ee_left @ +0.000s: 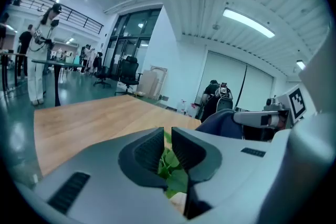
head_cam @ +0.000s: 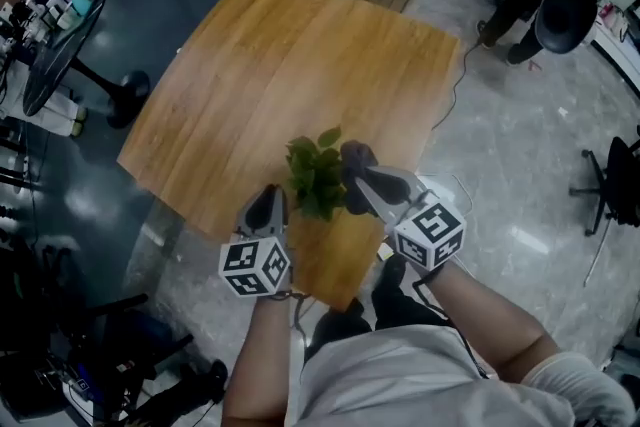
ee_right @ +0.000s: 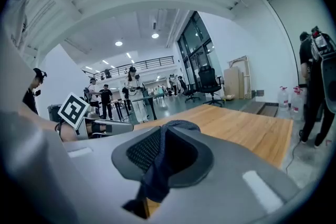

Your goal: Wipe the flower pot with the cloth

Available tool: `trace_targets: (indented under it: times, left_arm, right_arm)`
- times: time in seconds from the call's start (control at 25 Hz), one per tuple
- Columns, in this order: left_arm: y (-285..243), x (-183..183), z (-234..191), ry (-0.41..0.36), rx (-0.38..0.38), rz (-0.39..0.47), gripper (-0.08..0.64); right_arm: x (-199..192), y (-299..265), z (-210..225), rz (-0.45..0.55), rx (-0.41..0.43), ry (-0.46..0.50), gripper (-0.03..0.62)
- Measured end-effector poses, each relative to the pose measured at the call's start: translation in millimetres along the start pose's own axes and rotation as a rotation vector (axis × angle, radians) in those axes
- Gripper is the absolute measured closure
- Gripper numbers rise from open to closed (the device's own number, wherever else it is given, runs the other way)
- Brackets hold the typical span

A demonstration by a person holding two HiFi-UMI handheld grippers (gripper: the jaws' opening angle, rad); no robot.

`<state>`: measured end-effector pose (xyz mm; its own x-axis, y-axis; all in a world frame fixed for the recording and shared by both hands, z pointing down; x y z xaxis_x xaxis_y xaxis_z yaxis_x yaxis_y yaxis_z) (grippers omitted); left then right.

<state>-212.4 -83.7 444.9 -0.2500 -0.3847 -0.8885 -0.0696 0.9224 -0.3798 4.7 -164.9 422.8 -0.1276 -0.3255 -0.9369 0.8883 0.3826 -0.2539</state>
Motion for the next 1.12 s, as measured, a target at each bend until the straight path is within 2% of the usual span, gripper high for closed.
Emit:
trace_targets:
  times: [0.24, 0.4, 0.6, 0.84, 1.12]
  left_arm:
    - [57, 55, 27, -0.059, -0.093, 0.082, 0.528]
    - [84, 105, 40, -0.129, -0.151, 0.133, 0.542]
    - [124, 151, 53, -0.136, -0.195, 0.182, 0.554]
    - [150, 188, 59, -0.181, -0.208, 0.253, 0.554]
    - [165, 209, 74, -0.175, -0.287, 0.295, 0.554]
  right_arm:
    - [50, 30, -47, 0.055, -0.012, 0.054, 0.549]
    - [90, 40, -69, 0.127, -0.024, 0.083, 0.549]
    - [124, 56, -100, 0.180, -0.044, 0.096, 0.551]
    - [169, 63, -132, 0.217, -0.055, 0.145, 0.551]
    - [202, 72, -154, 0.269, -0.062, 0.172, 0.551]
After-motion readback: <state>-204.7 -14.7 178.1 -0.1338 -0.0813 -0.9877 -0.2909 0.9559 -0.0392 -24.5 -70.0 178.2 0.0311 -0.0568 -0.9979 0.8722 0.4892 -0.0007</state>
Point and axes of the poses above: the fingertips, and each gripper's own axes: y backward along the fingers, z to its right, x out of its top, the point moved 7 cm from there along y, backward along the fingers
